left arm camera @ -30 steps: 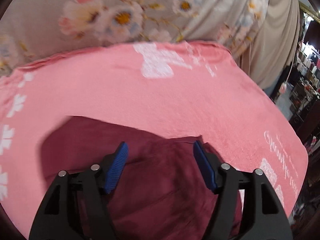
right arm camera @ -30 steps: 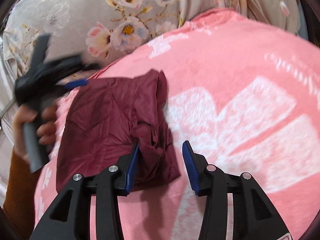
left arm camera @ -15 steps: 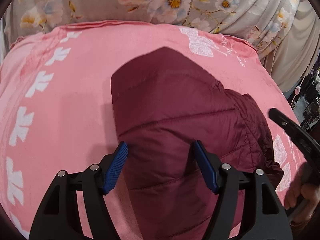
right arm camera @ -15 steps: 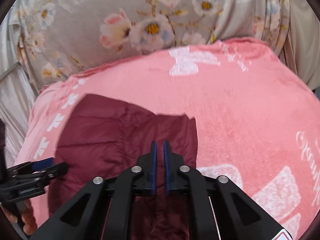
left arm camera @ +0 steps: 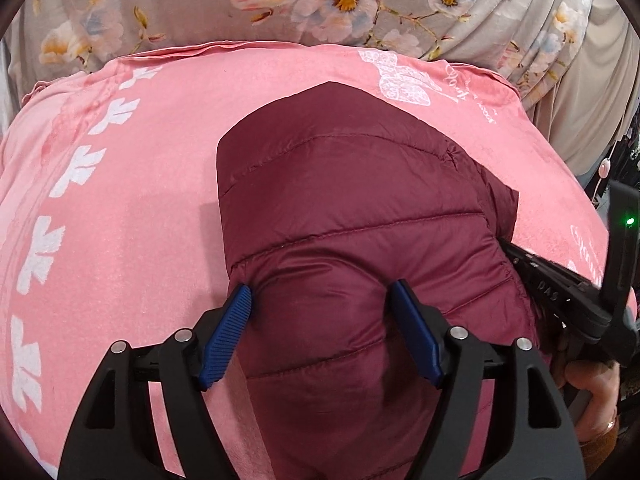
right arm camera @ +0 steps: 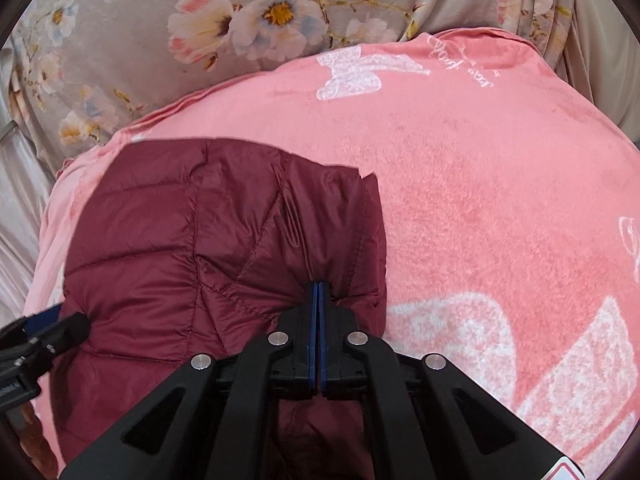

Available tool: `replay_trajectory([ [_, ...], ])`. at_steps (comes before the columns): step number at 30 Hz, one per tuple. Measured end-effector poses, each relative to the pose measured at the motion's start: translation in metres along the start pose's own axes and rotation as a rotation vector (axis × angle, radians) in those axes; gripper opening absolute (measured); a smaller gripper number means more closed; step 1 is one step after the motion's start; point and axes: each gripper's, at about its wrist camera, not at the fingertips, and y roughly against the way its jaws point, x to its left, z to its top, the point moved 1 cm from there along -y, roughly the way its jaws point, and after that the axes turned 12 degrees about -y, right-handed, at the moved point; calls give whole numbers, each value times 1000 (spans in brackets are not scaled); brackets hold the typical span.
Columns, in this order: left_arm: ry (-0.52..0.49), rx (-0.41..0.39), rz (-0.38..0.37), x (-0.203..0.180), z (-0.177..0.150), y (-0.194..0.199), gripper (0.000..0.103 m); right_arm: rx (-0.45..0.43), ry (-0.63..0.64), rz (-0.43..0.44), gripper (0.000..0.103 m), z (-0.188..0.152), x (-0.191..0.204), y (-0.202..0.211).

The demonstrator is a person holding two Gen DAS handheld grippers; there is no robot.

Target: Fold large clothes

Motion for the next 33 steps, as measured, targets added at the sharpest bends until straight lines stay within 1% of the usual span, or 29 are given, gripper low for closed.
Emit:
replay_trajectory([
  [1, 5, 6, 0, 0, 0, 0, 80, -9, -18, 16, 8, 1, -2, 8],
  [2, 19, 16, 1, 2, -1, 0, 83, -17, -36, 32, 19, 2, -4, 13],
  [3, 39, 24, -3, 5, -2, 0, 89, -25, -55, 45, 42, 2, -7, 18],
  [5, 104, 35, -30, 16, -7, 1, 93, -38, -85, 44, 63, 1, -15, 27],
  [6, 127, 38, -44, 20, -8, 0, 96, -24, -90, 38, 64, 0, -18, 27],
  [7, 166, 45, -75, 26, -11, -2, 97, -5, -94, 42, 64, -2, -21, 26],
  [9, 232, 60, -149, 36, -16, -8, 98, 58, -133, 85, 67, -5, -28, 16],
  [10, 273, 71, -201, 41, -19, -14, 98, 76, -151, 100, 68, -6, -31, 13],
  [12, 326, 86, -278, 44, -23, -22, 98, 123, -208, 153, 71, -7, -37, 3],
  [14, 357, 101, -365, 44, -26, -32, 98, 170, -262, 215, 73, -8, -43, -6],
  [16, 362, 109, -408, 41, -26, -39, 98, 209, -316, 281, 76, -10, -47, -17],
  [20, 351, 106, -437, 38, -26, -45, 98, 219, -296, 328, 75, -13, -40, -22],
  [21, 336, 103, -433, 36, -24, -45, 96, 230, -296, 346, 71, -14, -38, -25],
  [22, 326, 100, -425, 35, -23, -43, 93, 237, -297, 358, 67, -14, -36, -26],
  [23, 306, 94, -411, 33, -21, -40, 90, 244, -304, 373, 60, -14, -33, -28],
  [24, 290, 87, -399, 32, -18, -38, 84, 244, -308, 382, 52, -14, -31, -29],
  [25, 261, 74, -378, 30, -15, -33, 76, 236, -307, 389, 48, -14, -28, -27],
  [26, 234, 62, -360, 28, -11, -28, 73, 226, -303, 390, 38, -14, -27, -25],
  [27, 214, 54, -349, 27, -7, -25, 66, 208, -295, 388, 31, -14, -25, -20],
  [28, 180, 40, -331, 23, -3, -18, 60, 188, -286, 389, 28, -13, -22, -14],
  [30, 112, 12, -299, 15, 6, -4, 53, 147, -264, 383, 23, -14, -15, 0],
  [31, 64, -5, -272, 9, 11, 5, 50, 128, -252, 374, 22, -14, -12, 5],
  [33, -16, -44, -218, -4, 20, 22, 47, 72, -221, 351, 21, -13, -1, 21],
])
